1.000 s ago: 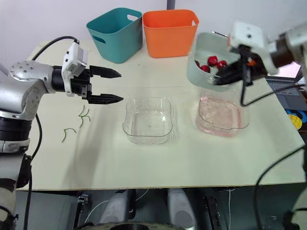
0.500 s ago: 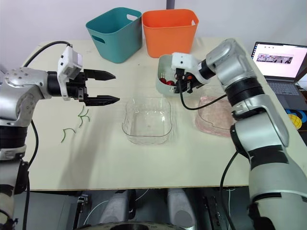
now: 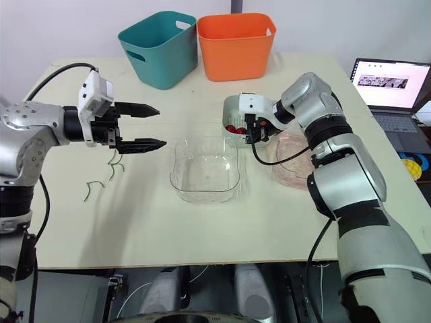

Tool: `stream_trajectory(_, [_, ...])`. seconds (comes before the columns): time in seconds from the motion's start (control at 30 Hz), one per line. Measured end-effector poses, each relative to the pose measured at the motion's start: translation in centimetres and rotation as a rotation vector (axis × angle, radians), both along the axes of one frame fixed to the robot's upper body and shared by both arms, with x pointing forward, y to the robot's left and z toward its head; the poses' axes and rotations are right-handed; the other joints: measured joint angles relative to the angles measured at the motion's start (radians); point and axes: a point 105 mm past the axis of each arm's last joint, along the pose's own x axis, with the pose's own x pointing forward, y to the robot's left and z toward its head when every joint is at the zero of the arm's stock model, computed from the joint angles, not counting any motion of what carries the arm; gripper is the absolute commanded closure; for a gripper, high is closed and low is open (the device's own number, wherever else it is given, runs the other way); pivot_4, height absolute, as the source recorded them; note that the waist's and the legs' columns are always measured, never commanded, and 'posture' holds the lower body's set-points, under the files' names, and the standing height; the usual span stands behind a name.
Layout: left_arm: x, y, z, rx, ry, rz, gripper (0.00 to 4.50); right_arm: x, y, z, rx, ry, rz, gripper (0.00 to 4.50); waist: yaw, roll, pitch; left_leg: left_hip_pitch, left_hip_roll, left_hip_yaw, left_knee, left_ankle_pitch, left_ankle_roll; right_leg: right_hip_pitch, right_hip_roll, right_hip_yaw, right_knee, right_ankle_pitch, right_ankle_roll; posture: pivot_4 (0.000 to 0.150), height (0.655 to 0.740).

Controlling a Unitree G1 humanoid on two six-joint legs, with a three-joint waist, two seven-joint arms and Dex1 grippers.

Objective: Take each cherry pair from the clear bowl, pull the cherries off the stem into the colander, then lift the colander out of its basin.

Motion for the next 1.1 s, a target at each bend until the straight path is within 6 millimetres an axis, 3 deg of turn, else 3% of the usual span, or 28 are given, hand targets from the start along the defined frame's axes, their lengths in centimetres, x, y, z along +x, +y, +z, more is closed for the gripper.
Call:
stream_trajectory(0.1, [0.1,0.1,0.0,-0.002,0.002,0.004,0.0,0.0,0.0,0.4,0.014,-0.005,0.003,0.96,0.0,0.0,0.0,0.0,0.0,0.0,0.0,0.0,0.0,0.0,0.0,0.0,0.0,0.0,0.0,0.15,0.74])
stream_trajectory(0.2, [0.3,0.3,-0.2,-0.007,0.011,0.013,0.0,0.0,-0.5,1.7,0.039,-0.025,-0.004,0.96,0.0,0.0,0.0,0.0,0.0,0.0,0.0,0.0,0.0,0.0,0.0,0.0,0.0,0.0,0.0,0.15,0.74])
stream_trajectory(0.3, [0.5,1.1,-0.3,-0.003,0.032,0.035,0.0,-0.1,-1.7,4.9,0.12,-0.094,-0.041,0.96,0.001,0.001,0.0,0.0,0.0,0.0,0.0,0.0,0.0,0.0,0.0,0.0,0.0,0.0,0.0,0.15,0.74])
stream_trajectory(0.43, [0.8,3.4,0.6,-0.018,0.033,0.107,0.0,-0.9,-3.6,10.2,0.283,-0.226,-0.111,0.96,0.001,0.001,0.0,0.0,0.0,0.0,0.0,0.0,0.0,0.0,0.0,0.0,-0.001,0.0,0.0,0.15,0.74])
stream_trajectory(0.53, [0.9,5.4,1.0,-0.033,0.044,0.173,0.0,-2.7,-5.4,11.7,0.43,-0.253,-0.177,0.62,0.003,0.0,0.0,0.0,0.0,-0.001,-0.001,0.0,0.0,0.001,0.0,-0.001,-0.001,0.0,0.0,0.15,0.74])
stream_trajectory(0.6, [1.0,7.4,0.8,-0.037,0.061,0.246,0.0,-4.4,-7.3,11.3,0.528,-0.225,-0.261,0.08,0.006,0.0,0.0,0.0,0.0,-0.001,-0.001,0.0,0.0,0.001,-0.001,-0.001,-0.001,-0.001,0.0,0.15,0.74])
stream_trajectory(0.77, [0.7,11.6,-0.3,-0.026,0.069,0.392,0.0,-9.7,-12.8,9.5,0.645,-0.182,-0.504,0.01,0.025,0.0,0.0,0.0,0.0,0.001,-0.001,0.0,0.0,0.001,-0.001,0.0,-0.002,-0.002,-0.002,0.15,0.74])
stream_trajectory(0.87, [0.0,12.5,-1.1,-0.033,0.103,0.416,0.0,-12.0,-14.9,8.8,0.725,-0.187,-0.607,0.01,0.025,0.0,0.0,0.002,0.0,0.001,0.0,0.0,0.0,0.002,-0.001,0.0,-0.002,-0.003,-0.003,0.15,0.74])
stream_trajectory(0.97, [-2.6,12.5,-4.3,0.013,0.26,0.399,0.0,-16.3,-16.8,5.6,0.824,-0.08,-0.692,0.01,0.027,-0.001,-0.001,0.005,0.0,0.002,-0.004,0.0,0.0,0.005,-0.002,0.001,-0.003,-0.005,-0.002,0.15,0.74])
stream_trajectory(1.03, [-3.7,11.5,-5.6,0.014,0.334,0.357,0.0,-17.7,-17.1,3.6,0.824,-0.011,-0.731,0.01,0.027,-0.001,-0.001,0.006,0.0,0.003,-0.004,0.0,0.0,0.004,-0.002,0.001,-0.002,-0.006,-0.003,0.15,0.74])
stream_trajectory(1.1, [-4.2,10.7,-5.5,0.01,0.338,0.334,0.0,-18.7,-17.0,3.0,0.805,0.005,-0.731,0.01,0.025,-0.001,-0.001,0.009,0.0,0.004,-0.003,0.0,0.0,0.006,-0.002,0.001,-0.003,-0.007,-0.004,0.15,0.74])
